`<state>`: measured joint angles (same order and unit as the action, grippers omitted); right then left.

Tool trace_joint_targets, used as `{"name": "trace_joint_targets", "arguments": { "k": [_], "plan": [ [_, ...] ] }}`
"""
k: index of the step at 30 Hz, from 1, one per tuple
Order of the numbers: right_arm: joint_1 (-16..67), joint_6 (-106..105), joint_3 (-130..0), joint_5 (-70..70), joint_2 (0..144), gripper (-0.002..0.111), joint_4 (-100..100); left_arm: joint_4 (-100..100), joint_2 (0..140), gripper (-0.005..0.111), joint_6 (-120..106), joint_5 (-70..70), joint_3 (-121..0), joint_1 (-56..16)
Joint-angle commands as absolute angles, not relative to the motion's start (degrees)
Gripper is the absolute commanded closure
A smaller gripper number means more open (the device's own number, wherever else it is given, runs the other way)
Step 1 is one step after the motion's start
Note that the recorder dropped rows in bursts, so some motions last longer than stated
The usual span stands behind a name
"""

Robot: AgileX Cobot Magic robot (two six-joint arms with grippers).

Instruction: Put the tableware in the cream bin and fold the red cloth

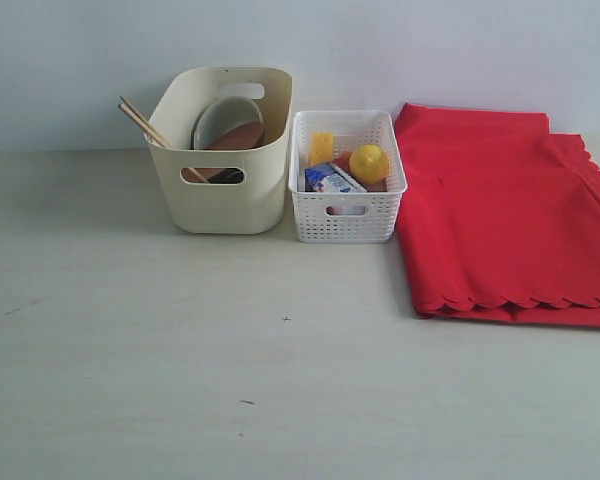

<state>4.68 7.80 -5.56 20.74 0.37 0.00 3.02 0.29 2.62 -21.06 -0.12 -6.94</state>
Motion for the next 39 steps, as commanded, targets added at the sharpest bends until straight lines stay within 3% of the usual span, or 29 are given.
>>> {"name": "trace_joint_targets", "arguments": {
  "k": [1,39],
  "plan": [
    [4.9,8.1,-2.8,19.6,0.0,0.108,-2.9,3.0,0.0,0.107,3.1,-20.4,0.0,-6.7],
    [4.9,6.1,0.0,18.3,0.0,0.108,-6.3,3.0,0.0,0.107,3.1,-20.4,0.0,-6.7]
  ]
}}
